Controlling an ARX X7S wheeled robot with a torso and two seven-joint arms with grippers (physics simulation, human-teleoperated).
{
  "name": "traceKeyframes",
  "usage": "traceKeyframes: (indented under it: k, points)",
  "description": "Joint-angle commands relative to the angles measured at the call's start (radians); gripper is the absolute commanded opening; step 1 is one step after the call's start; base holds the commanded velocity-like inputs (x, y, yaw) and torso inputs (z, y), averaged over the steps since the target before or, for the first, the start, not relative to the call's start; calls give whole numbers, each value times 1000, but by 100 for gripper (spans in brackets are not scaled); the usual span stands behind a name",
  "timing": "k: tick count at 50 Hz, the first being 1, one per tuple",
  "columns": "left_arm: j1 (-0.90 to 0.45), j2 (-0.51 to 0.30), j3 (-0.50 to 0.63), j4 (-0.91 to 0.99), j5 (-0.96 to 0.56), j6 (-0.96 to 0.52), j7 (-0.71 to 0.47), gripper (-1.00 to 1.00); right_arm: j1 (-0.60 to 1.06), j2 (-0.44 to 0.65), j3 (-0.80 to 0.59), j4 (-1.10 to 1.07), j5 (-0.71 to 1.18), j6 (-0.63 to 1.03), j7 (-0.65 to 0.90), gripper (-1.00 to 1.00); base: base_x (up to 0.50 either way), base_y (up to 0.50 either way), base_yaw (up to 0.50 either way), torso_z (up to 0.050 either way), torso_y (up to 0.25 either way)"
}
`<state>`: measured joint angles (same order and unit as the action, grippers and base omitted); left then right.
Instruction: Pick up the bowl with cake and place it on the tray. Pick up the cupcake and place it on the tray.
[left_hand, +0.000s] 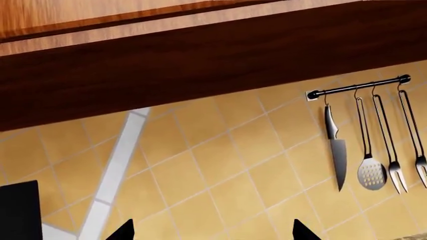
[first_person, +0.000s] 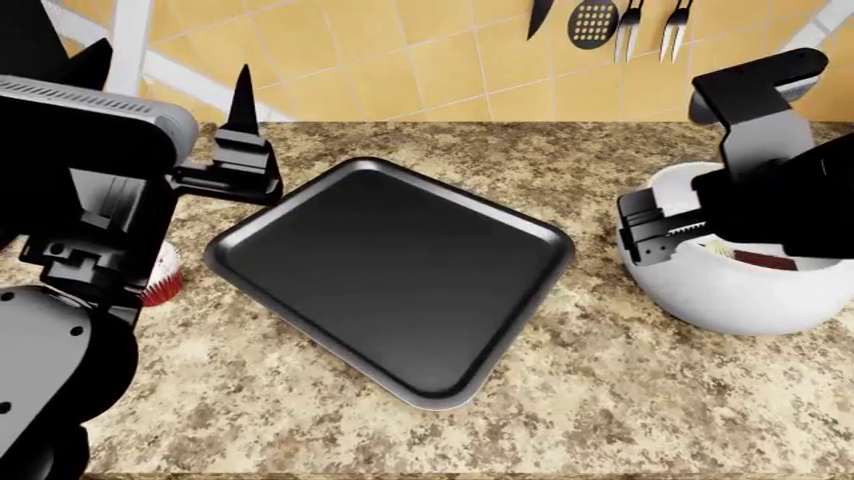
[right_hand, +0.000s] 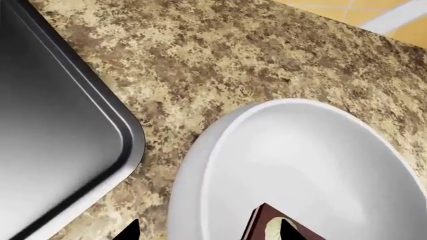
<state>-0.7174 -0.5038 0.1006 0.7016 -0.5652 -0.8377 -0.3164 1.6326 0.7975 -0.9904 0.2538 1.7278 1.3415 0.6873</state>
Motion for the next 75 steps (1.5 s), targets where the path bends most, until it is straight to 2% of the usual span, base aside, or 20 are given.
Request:
traceKeyframes:
  k: [1,19,44,69,70,75]
  points:
    - [16,-1,4,-21,12,29,6,100,-28,-4,-8,12,-58,-39,-68,100,0,0,0,0,0]
    - [7,4,23,-65,33,57,11,100,-41,-27,-40,31,-102,-41,-180,100,0,0,0,0,0]
    - [17,0,34,-81,43,78,11,100,-82,-31,-63,55,-144,-85,-239,100,0,0,0,0,0]
    - [-7,4,50,-95,43,71,6,100,-131,-6,-68,30,-125,-103,-233,100,0,0,0,0,0]
    - [-6,4,51,-96,43,72,6,100,-131,-6,-69,27,-127,-101,-237,-100,0,0,0,0,0]
    - [-1,6,55,-100,46,79,6,100,-120,6,-70,-6,-135,-97,-241,-100,0,0,0,0,0]
